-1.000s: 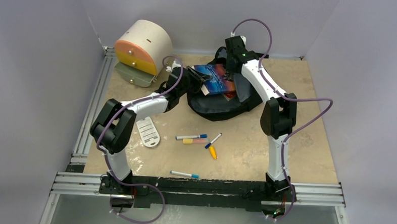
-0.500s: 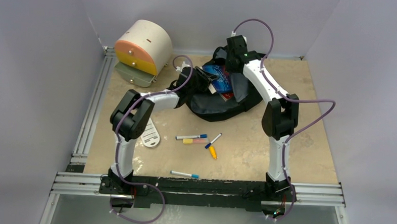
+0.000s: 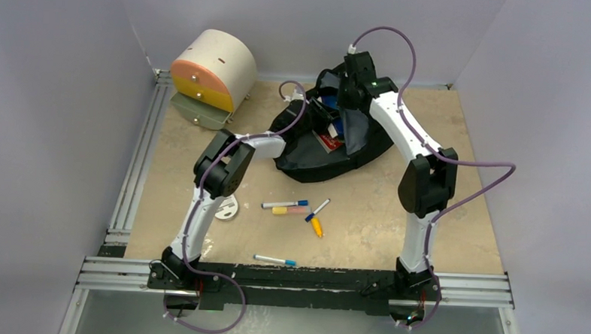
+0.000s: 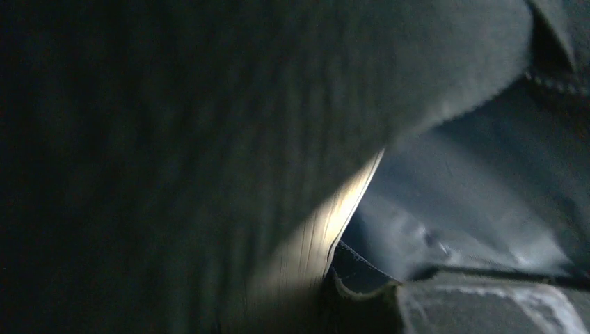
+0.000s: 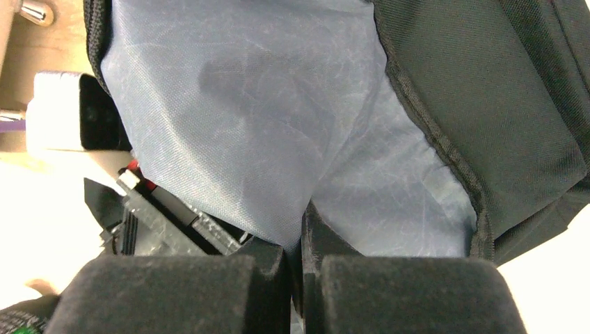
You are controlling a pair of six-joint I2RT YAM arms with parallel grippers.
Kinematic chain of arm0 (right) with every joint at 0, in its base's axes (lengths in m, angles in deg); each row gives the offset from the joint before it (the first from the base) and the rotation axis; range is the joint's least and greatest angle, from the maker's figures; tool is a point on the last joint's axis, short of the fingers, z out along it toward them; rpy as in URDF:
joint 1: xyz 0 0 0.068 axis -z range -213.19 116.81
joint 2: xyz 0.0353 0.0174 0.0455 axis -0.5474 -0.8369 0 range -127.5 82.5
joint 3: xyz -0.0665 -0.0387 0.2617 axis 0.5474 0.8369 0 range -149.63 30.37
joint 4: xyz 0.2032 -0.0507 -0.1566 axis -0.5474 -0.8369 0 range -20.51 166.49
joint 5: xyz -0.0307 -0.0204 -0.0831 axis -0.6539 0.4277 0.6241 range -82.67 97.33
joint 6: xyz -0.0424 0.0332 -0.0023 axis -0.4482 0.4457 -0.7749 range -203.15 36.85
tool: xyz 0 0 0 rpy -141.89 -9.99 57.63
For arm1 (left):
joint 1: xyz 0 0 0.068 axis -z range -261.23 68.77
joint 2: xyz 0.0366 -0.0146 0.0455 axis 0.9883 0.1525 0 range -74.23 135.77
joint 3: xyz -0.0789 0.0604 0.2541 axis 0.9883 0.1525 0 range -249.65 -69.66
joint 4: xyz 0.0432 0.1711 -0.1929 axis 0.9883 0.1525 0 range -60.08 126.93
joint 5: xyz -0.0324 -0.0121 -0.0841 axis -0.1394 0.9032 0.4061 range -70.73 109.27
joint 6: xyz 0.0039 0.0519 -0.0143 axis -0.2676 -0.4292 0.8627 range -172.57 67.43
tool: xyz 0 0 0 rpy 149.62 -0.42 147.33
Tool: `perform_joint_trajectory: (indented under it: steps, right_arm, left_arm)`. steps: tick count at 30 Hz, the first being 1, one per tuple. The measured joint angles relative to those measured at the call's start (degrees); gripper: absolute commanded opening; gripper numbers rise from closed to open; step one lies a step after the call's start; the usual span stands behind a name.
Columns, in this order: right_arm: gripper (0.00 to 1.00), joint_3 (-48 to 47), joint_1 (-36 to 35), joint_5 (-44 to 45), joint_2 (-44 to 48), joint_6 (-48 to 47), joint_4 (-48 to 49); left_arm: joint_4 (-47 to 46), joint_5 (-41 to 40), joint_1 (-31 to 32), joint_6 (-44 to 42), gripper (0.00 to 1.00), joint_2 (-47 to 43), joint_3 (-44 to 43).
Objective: Pack the student bag
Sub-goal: Place the book in the student bag.
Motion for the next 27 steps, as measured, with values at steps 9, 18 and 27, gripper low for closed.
perform_joint_trajectory:
  steps: [9, 18, 27]
  right_arm:
    - [0.0, 2.7, 0.0, 0.3, 0.4, 0.0, 2.0]
    - [0.0, 3.5, 0.7, 2.4, 0.4, 0.0, 3.0]
    - [0.13, 4.0, 1.7, 3.3, 0.4, 0.0, 4.4]
  left_arm:
    - [1.0, 0.3, 0.5, -1.4, 0.49, 3.7, -4.3]
    - [7.4, 2.4, -0.2, -8.5, 0.68, -0.2, -1.7]
    - [22.3, 2.4, -1.5, -21.3, 0.72, -15.5, 2.6]
